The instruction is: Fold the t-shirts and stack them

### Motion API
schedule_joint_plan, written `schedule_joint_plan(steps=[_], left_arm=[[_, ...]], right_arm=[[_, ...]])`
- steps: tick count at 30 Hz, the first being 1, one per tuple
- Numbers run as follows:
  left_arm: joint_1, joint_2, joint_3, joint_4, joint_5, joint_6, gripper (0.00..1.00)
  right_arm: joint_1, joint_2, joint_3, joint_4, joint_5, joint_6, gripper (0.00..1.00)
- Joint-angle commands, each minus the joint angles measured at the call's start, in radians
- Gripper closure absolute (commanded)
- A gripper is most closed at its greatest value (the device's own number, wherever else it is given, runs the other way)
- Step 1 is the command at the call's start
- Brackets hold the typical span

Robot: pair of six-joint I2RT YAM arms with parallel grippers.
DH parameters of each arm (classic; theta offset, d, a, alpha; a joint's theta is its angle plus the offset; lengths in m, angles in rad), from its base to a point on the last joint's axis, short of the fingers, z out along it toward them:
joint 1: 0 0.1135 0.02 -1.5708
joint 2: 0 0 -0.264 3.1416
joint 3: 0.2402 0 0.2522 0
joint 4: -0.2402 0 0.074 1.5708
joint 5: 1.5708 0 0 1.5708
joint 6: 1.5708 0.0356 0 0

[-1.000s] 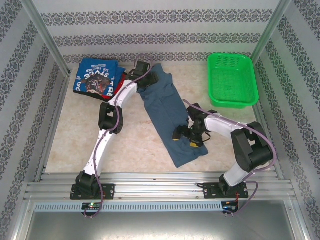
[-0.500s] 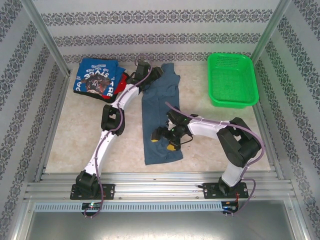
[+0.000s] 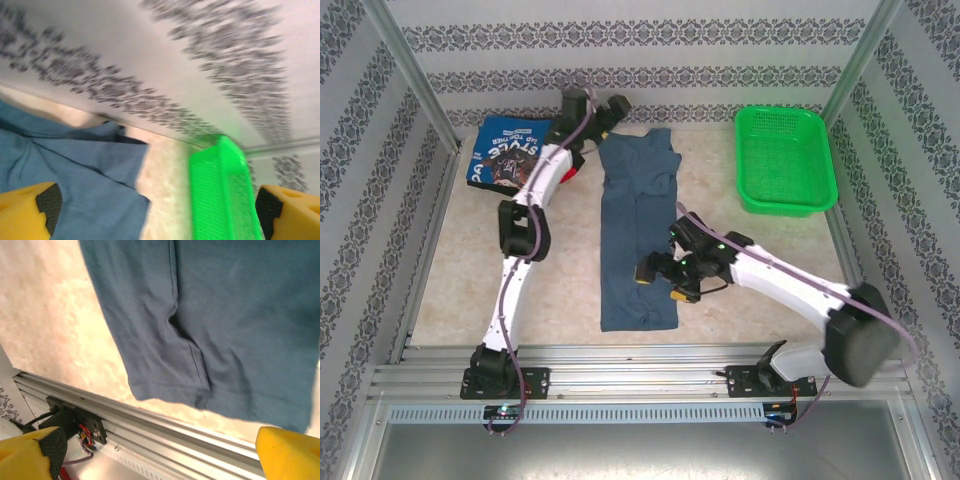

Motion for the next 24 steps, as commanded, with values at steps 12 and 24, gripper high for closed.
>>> schedule_joint_plan(steps=[12,24], left_arm=[[-0.194,-1.31,-1.582,-0.213,-0.038,0.067,0.11],[-0.437,-1.67,-2.203,0.043,-0.09,-0.292,0.31]], right_arm=[[-0.109,-0.228,-0.307,0.016,-0.005,-0.042,0.14],[-0.106,-0.197,-0.448,0.21,-0.094,-0.04,0.3]])
